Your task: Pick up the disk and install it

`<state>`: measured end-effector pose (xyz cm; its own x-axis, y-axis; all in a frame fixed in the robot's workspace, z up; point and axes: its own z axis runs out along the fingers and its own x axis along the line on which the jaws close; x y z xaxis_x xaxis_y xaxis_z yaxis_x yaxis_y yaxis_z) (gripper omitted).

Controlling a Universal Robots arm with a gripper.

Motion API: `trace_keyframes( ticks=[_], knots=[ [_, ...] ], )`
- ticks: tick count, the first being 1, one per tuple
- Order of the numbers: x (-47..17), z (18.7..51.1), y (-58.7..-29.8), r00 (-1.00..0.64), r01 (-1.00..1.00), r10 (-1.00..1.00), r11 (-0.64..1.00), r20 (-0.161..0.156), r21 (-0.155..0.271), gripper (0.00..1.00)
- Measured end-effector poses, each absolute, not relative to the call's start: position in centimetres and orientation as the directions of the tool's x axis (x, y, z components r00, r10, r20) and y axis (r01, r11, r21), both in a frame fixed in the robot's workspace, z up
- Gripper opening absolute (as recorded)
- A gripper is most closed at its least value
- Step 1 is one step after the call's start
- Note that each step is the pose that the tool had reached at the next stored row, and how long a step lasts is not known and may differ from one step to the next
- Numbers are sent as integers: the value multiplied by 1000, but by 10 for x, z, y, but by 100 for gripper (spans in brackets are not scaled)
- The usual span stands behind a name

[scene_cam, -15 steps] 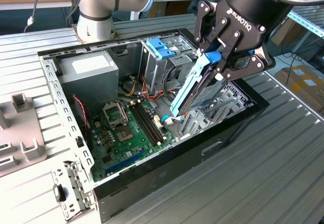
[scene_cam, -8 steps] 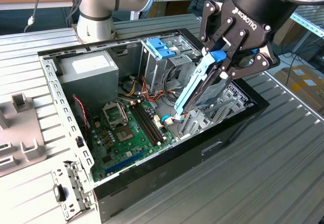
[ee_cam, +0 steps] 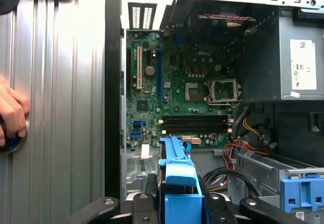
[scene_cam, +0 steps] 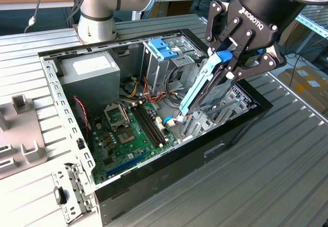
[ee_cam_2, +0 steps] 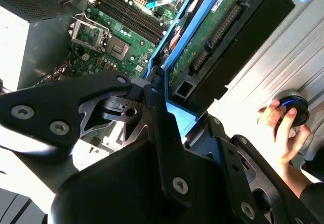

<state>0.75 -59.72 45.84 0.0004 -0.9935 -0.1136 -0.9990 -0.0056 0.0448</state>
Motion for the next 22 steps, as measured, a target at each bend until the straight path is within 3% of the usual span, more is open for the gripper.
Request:
trace_keyframes(
  ticks=[22],
  knots=[
    [45,453,-595,24,-999,-993,-30,-114,45,37]
  ],
)
